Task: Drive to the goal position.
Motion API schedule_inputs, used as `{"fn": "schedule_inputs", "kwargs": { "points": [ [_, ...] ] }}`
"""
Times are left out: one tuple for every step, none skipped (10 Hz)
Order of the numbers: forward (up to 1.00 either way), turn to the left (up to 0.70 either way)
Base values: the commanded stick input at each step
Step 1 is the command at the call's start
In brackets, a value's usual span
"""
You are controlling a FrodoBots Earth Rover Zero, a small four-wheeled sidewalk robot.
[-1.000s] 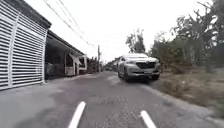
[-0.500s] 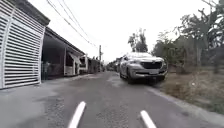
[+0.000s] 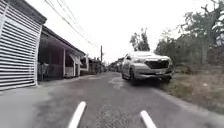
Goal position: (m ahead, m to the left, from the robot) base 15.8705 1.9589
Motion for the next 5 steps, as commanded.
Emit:
{"fn": "schedule_inputs", "kwargs": {
  "points": [
    [0.85,0.0],
    [0.85,0.0],
    [0.85,0.0],
    [0.85,0.0],
    [0.85,0.0]
  ]
}}
